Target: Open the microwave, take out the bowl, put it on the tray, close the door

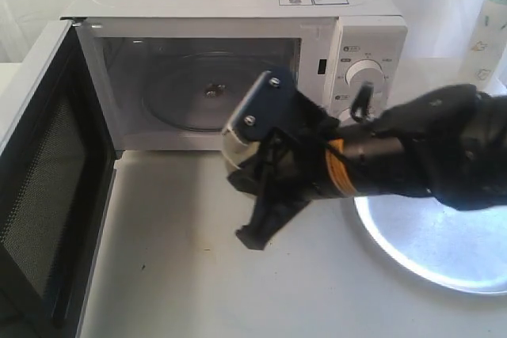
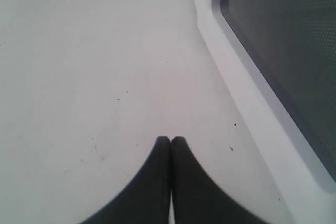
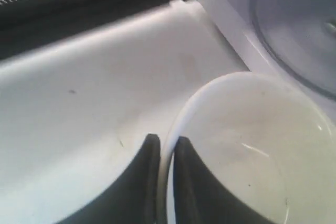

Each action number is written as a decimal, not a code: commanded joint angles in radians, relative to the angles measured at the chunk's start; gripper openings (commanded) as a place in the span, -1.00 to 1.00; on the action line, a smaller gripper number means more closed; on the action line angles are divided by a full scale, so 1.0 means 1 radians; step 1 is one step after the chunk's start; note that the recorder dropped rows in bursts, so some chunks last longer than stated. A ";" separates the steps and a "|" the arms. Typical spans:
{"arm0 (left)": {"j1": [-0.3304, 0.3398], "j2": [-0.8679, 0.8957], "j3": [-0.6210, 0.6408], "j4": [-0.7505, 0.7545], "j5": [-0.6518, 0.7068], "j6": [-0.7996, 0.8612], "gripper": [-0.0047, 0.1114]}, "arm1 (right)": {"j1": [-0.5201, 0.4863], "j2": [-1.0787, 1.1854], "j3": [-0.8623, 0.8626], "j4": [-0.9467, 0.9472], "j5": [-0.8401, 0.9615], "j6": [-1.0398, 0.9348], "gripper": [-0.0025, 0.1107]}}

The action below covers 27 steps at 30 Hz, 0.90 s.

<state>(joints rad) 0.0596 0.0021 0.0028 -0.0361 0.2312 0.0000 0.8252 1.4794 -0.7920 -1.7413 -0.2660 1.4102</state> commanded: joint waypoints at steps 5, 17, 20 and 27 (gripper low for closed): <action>-0.003 -0.002 -0.003 -0.008 0.002 0.000 -0.92 | -0.011 -0.149 0.279 -0.003 0.465 0.007 -0.96; -0.003 -0.002 -0.003 -0.008 0.002 0.000 -0.92 | -0.061 0.081 0.266 -0.003 0.869 0.007 -0.96; -0.003 -0.002 -0.003 -0.008 0.002 0.000 -0.92 | -0.089 0.168 0.225 -0.003 0.911 0.007 -0.96; -0.003 -0.002 -0.003 -0.008 0.002 0.000 -0.92 | -0.091 0.247 0.096 -0.003 0.970 0.007 -0.96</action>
<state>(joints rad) 0.0596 0.0021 0.0028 -0.0361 0.2312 0.0000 0.7395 1.7125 -0.6475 -1.7350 0.6836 1.4122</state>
